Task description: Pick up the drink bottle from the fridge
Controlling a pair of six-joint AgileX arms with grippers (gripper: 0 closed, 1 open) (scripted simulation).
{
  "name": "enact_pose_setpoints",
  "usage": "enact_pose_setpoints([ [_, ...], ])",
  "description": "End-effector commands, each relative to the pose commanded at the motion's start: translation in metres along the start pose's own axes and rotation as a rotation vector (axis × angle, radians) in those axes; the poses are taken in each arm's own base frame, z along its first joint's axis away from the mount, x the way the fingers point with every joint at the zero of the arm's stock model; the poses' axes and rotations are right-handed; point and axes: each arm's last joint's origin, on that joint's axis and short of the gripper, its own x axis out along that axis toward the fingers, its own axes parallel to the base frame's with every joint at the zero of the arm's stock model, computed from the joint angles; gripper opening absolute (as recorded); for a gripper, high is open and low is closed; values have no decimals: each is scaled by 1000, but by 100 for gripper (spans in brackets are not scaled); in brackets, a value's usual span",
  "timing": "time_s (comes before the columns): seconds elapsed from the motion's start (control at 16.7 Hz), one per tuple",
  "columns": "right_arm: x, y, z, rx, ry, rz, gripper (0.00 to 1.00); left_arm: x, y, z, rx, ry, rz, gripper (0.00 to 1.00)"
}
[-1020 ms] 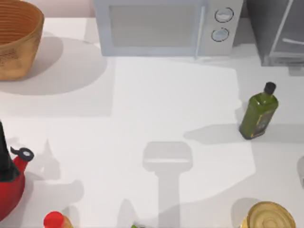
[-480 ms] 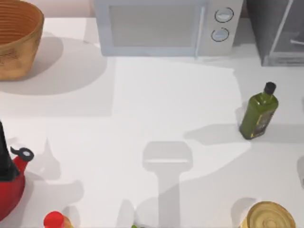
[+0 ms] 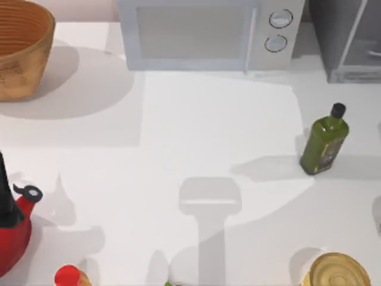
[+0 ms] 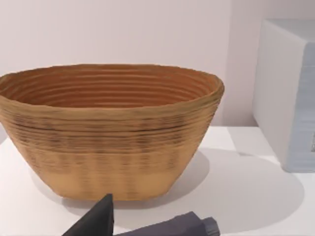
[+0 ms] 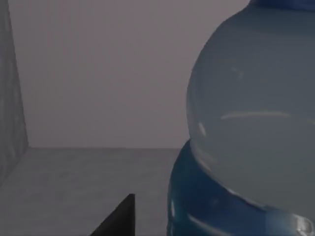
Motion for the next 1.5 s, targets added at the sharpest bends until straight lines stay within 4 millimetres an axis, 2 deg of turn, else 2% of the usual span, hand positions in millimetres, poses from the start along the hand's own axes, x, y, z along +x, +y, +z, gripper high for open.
enact_pose_setpoints([
  [0.54,0,0,0,0,0,0,2,0,0,0,0,0,0,100],
  [1.14,0,-1,2,1,-2,-2,0,0,0,0,0,0,0,100],
  [1.5,0,-2,45,2,2,-3,0,0,0,0,0,0,0,100],
])
